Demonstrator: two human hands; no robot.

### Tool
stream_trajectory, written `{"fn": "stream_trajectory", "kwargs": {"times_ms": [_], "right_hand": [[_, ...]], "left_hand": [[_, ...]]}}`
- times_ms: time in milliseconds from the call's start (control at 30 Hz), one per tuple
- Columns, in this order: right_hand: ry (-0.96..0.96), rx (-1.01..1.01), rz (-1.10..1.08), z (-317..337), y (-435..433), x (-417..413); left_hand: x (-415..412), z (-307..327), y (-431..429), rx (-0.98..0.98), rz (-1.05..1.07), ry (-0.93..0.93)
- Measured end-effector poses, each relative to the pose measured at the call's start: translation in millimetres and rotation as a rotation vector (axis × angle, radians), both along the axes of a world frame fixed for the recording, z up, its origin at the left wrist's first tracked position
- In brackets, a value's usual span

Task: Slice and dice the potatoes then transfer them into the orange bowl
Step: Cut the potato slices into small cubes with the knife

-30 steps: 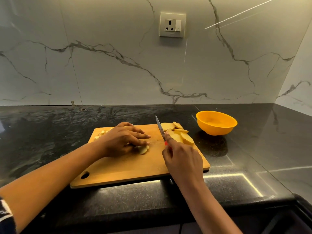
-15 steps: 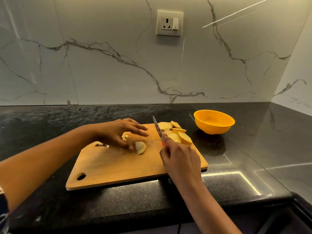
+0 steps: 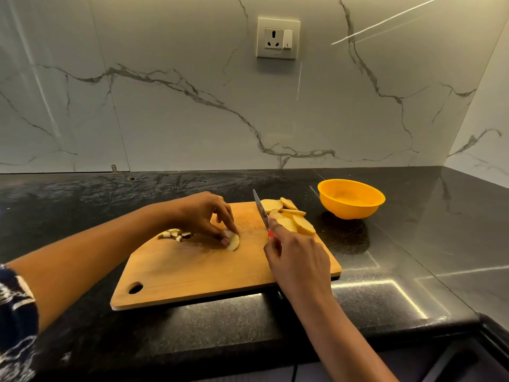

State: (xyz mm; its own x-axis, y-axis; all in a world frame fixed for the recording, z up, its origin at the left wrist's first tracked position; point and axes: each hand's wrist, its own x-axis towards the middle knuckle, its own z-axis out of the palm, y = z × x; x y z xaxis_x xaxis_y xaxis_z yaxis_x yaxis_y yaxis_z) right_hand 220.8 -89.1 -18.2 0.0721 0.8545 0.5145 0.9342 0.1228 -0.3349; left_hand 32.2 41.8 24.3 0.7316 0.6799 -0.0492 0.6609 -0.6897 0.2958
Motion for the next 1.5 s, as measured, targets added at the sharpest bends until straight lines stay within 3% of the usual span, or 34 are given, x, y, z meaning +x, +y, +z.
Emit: {"fn": "stream_trajectory", "kwargs": {"times_ms": [300,400,700,900,1167,1500], "right_hand": [[-0.073,-0.069,0.042,6,-7,-9],[-0.096,-0.174,0.091,11,-18,-10],[-0.174,-0.234,0.147,14,-30,-23],[-0.134,-0.205,0.155,17,-26,-16],[-0.154,-0.166,0.189,10,-26,-20],[-0.322,-0.287,0.220,21,-19,-32]], "left_hand": [[-5,-22,-43,0.501,0.345,0.138],[-10,-34,-49,0.573,0.385,0.117],[-31,-43,-60,0.548,0.282,-0.163],[-26,-44,-63,0.619,0.198,-0.149],[-20,-38,-69,0.471,0.088,-0.094],[-19,-38,-67,0.531,0.029,-0.025]]}}
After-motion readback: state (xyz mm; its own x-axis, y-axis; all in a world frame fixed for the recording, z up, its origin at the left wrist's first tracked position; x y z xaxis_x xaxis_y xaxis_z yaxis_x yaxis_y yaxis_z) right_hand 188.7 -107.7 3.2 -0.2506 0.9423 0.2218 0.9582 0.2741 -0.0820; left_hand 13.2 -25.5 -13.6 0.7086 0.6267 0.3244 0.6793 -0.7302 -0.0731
